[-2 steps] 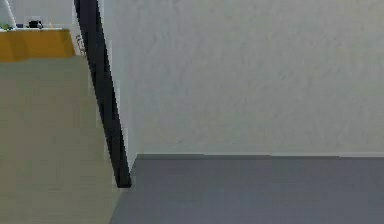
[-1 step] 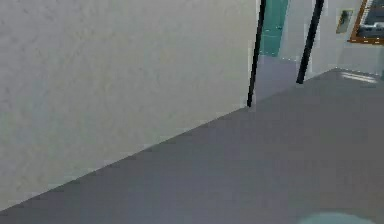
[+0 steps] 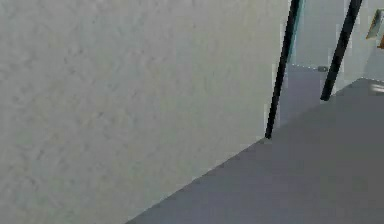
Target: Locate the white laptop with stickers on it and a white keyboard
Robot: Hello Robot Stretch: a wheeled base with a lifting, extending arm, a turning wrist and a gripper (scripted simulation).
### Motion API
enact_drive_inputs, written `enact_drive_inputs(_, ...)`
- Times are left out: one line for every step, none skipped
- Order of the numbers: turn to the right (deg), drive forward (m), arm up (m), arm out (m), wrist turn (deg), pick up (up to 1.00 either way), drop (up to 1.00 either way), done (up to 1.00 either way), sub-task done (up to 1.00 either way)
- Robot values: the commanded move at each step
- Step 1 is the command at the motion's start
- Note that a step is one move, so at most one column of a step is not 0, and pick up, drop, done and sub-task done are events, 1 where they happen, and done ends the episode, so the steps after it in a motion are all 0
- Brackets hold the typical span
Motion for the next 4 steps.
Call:
enact_drive_inputs(45.0,0.0,0.0,0.0,0.0,0.0,0.0,0.0,0.0)
enact_drive_inputs(3.0,0.0,0.0,0.0,0.0,0.0,0.0,0.0,0.0)
enact_drive_inputs(0.0,0.9,0.0,0.0,0.0,0.0,0.0,0.0,0.0)
enact_drive_inputs(21.0,0.0,0.0,0.0,0.0,0.0,0.0,0.0,0.0)
